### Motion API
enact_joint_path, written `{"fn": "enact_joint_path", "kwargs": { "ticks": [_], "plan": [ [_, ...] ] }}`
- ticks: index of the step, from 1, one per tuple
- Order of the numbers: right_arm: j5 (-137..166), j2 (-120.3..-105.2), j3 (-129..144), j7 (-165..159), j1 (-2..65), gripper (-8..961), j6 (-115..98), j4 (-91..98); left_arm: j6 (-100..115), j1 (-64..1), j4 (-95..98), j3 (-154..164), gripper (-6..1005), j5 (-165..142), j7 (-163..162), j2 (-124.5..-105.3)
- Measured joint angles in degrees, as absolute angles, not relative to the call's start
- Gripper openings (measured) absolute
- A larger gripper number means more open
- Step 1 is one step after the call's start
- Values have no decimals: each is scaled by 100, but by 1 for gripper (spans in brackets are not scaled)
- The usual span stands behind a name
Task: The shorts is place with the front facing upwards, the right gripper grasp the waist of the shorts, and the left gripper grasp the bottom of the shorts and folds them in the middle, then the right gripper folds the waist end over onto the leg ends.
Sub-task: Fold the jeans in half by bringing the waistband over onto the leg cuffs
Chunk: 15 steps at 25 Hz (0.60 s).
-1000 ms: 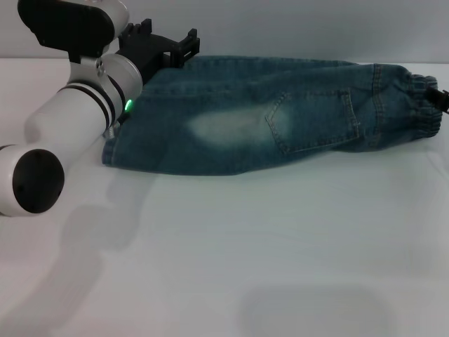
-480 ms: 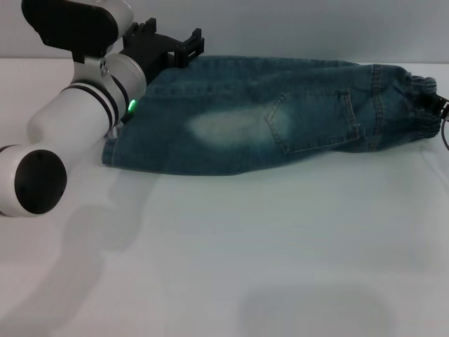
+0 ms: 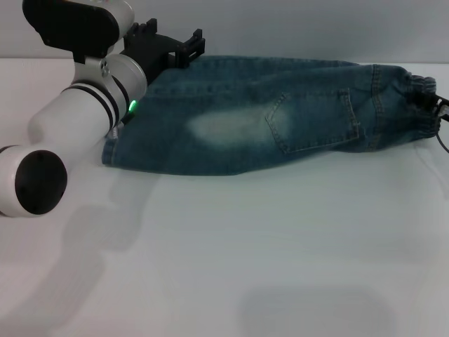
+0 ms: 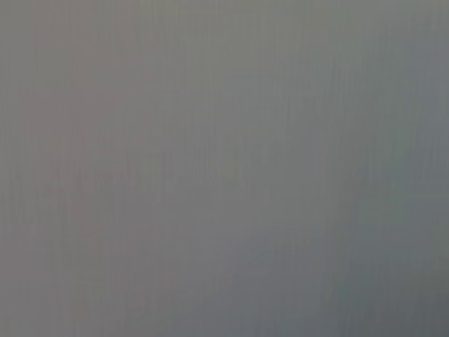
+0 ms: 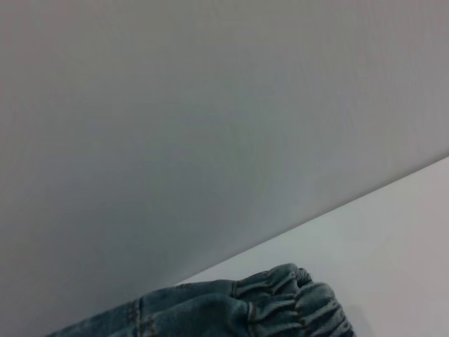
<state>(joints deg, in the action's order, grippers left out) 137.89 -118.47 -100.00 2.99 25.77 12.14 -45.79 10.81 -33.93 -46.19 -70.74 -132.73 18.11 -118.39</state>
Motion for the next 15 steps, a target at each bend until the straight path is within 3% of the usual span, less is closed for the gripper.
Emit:
{"fn": "enact_joint_path", "kwargs": {
  "ticks": [15],
  "plan": [
    [13793,-11764,-10301,399,3019,458,1512,-3948,1081,-3435,-4593,-7075,860,-13299,1811,-11825]
  ]
}}
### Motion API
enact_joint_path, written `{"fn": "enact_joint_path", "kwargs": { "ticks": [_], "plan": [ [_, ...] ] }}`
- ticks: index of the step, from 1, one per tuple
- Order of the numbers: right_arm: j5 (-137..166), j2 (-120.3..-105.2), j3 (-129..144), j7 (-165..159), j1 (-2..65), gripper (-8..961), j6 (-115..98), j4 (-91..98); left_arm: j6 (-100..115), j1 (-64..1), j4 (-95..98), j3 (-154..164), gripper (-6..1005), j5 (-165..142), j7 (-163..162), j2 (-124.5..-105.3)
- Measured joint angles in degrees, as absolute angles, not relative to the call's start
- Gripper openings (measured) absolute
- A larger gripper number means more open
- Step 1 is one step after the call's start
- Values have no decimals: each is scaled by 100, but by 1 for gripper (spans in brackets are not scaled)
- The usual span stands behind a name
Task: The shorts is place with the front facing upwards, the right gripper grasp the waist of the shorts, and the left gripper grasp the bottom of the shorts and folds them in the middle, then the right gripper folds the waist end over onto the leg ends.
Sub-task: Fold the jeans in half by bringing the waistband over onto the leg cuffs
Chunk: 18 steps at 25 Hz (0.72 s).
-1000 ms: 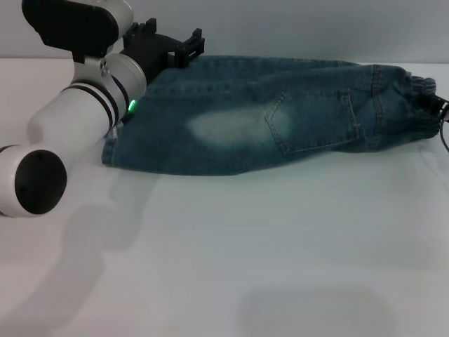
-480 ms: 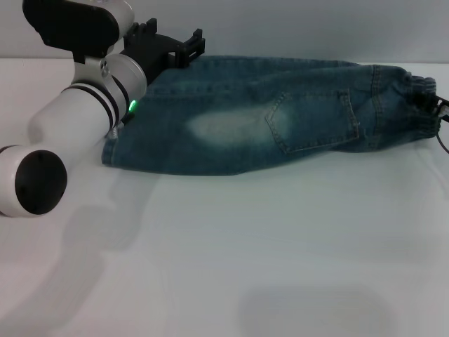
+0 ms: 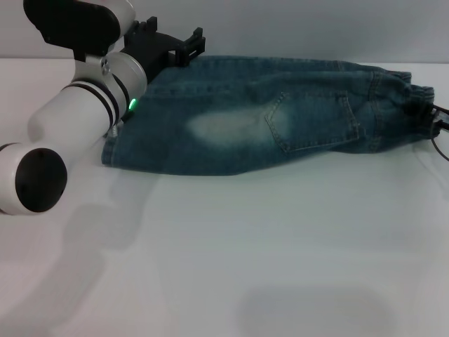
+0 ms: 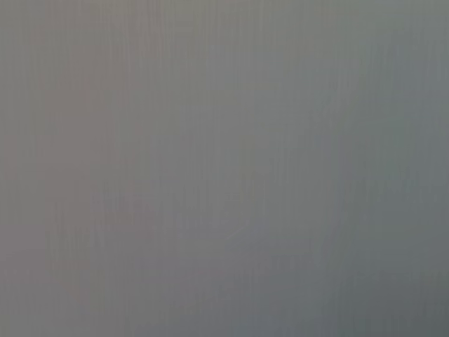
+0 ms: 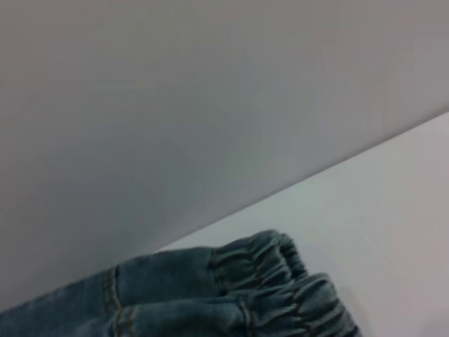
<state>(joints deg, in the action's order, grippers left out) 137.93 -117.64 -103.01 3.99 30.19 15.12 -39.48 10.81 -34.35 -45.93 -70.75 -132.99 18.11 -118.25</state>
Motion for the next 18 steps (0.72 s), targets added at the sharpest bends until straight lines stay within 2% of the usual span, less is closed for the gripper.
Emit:
{"fn": "enact_joint_path", "kwargs": {
  "ticks": [8,11,16,18],
  "plan": [
    [13802,-11781,-10310,608,2992,442,1552,-4047,1084,-3445,-4572,-7091,860,-13307,1814,-11821],
    [13824,-11781,-10290,618,2972,211,1555,-4107,1105,-3446,-4567,-7084,860,-13307,1816,-11821],
    [13814,-11816,-10315,812,2798,113,1769,-4523,1148,-3445,-4536,-7078,860,-13307,1817,-11829],
    [13809,-11839,-10307,817,2577,105,2099,-5176,1197,-3435,-4497,-7077,860,-13305,1817,-11841]
  ]
}}
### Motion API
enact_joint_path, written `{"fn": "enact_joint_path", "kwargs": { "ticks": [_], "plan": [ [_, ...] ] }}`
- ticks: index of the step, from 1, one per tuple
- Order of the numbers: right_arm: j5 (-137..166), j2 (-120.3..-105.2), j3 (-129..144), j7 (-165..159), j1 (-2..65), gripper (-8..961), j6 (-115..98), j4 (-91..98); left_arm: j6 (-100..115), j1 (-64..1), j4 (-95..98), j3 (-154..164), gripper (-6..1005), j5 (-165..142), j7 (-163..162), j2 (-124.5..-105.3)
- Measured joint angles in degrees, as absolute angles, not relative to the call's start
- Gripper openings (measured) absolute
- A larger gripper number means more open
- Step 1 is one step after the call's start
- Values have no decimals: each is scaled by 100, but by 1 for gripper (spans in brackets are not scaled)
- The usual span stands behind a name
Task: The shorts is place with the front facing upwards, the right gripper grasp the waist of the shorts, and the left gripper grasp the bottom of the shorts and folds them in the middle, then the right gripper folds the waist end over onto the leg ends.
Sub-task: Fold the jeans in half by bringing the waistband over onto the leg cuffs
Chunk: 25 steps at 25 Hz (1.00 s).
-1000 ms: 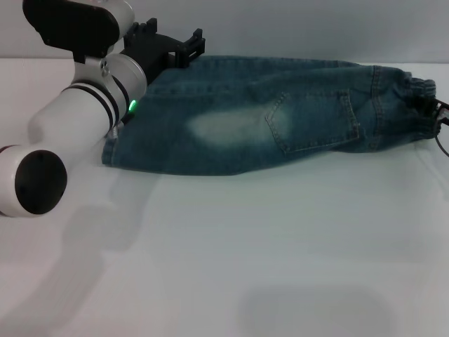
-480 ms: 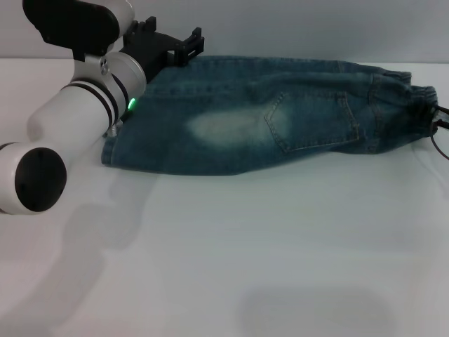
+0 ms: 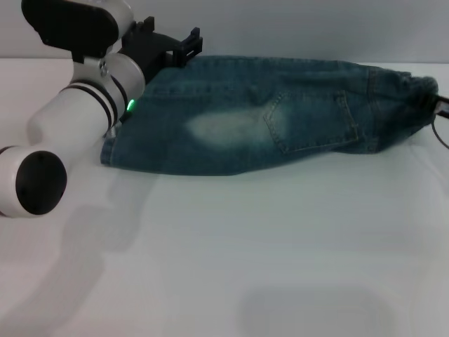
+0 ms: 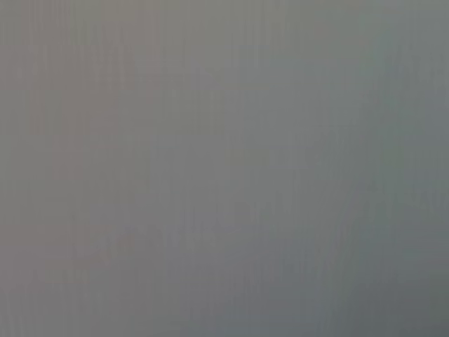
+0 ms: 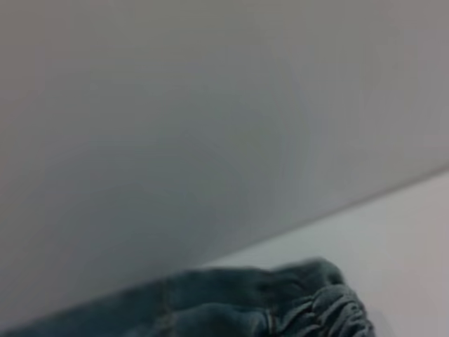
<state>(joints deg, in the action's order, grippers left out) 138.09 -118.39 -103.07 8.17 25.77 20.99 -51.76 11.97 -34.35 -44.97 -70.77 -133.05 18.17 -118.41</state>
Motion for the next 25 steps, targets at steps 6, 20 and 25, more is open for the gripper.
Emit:
{"fn": "enact_joint_path", "kwargs": {
  "ticks": [6,20,25],
  "plan": [
    [13806,-11871,-10192,829,2389,80,2647,-6384,1289,-3365,-4407,-6977,860,-13268,1809,-11859],
    [13804,-11841,-9947,879,3285,27,3129,-7108,1668,-3287,-4314,-6414,860,-13262,1203,-11856],
    [13798,-11838,-9899,887,3587,27,3130,-7064,1724,-3287,-4314,-6262,860,-13263,1070,-11856]
  ]
}}
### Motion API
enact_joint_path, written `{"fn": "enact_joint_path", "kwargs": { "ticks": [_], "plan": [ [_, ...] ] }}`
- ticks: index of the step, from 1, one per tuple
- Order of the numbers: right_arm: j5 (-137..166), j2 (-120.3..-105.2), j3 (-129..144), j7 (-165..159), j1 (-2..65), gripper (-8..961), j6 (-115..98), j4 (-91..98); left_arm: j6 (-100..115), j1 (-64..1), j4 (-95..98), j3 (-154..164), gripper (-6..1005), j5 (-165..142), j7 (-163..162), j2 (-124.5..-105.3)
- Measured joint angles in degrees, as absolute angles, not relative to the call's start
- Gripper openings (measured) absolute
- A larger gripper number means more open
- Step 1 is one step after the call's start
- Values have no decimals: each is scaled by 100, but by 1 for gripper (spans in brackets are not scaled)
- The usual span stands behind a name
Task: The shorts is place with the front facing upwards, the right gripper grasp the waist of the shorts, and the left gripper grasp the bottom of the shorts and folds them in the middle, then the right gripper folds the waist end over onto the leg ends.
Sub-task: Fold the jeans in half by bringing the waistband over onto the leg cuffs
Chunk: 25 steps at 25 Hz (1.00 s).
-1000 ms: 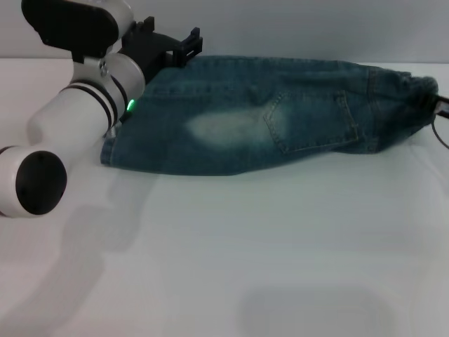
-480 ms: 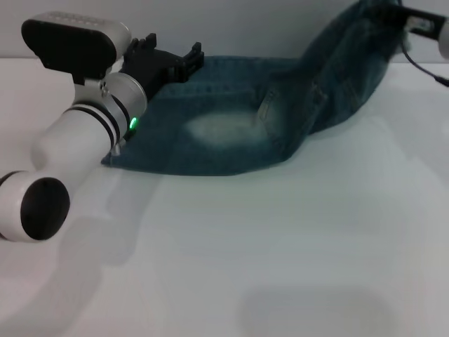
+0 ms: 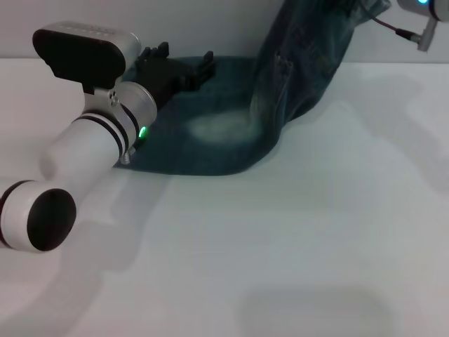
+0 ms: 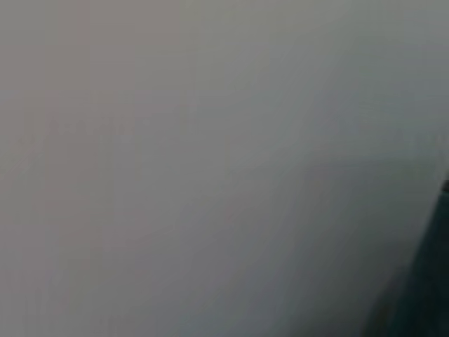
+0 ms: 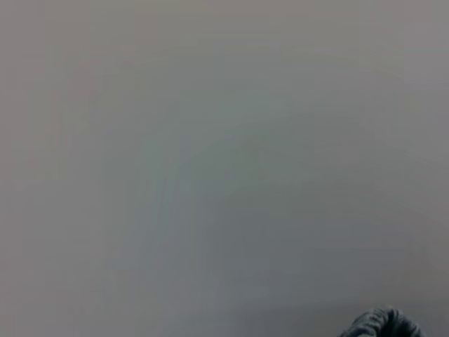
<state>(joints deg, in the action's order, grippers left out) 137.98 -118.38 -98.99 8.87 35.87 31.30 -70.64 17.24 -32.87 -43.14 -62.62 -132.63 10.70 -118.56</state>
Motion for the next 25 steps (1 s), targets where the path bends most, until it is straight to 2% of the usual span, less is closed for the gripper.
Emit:
{"fn": "enact_joint_path", "kwargs": {
  "ticks": [25],
  "plan": [
    [12810,-11839,-9429,1450,3897,28,3218,-7305,2175,-3693,-4455,-4639,860,-13272,-35,-11883]
  ]
}}
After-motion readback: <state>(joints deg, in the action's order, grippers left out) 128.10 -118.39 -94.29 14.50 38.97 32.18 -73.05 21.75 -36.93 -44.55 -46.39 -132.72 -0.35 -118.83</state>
